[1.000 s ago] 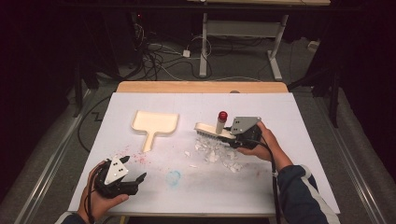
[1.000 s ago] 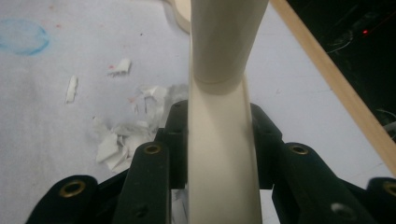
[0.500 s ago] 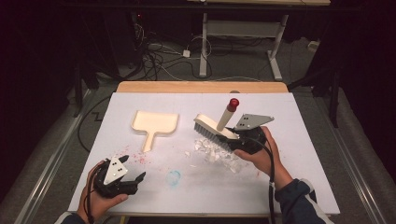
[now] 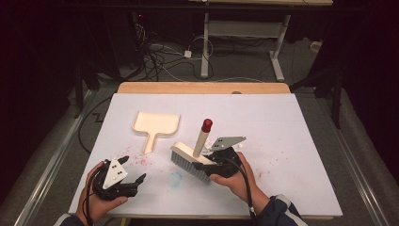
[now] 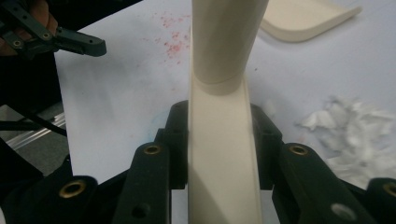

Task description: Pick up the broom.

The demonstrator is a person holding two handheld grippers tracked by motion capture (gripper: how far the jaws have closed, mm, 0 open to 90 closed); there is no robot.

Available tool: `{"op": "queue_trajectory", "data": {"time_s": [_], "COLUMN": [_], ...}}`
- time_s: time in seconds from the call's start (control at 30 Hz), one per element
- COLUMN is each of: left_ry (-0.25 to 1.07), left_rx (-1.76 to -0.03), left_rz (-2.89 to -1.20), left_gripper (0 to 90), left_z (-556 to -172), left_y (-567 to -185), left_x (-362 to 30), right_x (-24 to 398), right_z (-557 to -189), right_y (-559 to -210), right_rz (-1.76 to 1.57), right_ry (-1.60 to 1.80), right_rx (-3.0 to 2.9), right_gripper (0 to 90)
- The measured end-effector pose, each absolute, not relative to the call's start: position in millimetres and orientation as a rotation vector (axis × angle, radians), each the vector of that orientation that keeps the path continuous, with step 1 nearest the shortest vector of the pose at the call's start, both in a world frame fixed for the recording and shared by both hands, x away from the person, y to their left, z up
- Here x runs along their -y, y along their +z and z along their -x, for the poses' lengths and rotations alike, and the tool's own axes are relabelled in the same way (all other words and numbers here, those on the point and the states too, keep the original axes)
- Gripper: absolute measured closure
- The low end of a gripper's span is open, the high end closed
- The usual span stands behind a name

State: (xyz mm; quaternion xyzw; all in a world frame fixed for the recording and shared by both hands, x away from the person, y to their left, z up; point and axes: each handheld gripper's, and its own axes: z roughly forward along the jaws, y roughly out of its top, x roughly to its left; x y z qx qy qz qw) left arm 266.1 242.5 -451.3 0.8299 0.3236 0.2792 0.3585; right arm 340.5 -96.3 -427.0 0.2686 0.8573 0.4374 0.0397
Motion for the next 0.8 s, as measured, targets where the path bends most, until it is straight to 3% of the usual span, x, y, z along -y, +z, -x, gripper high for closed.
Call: {"op": "queue_trajectory", "data": {"time_s": [0.33, 0.8], "left_ry": [0.709, 0.677], "left_rx": [-0.835, -0.851], "left_rz": [-2.156, -2.154], "left_gripper": [19.6, 19.6], "left_z": [-267, -267], "left_y": [-453, -454], "left_x": [-242, -240], "right_x": [104, 152], "right_z": [-355, -370], "right_y": [-438, -407], "right_rz": [-0.953, -1.002], "right_ry": [1.267, 1.278], "right_rx": [-2.546, -2.431], "right_gripper": [67.5, 67.6]}}
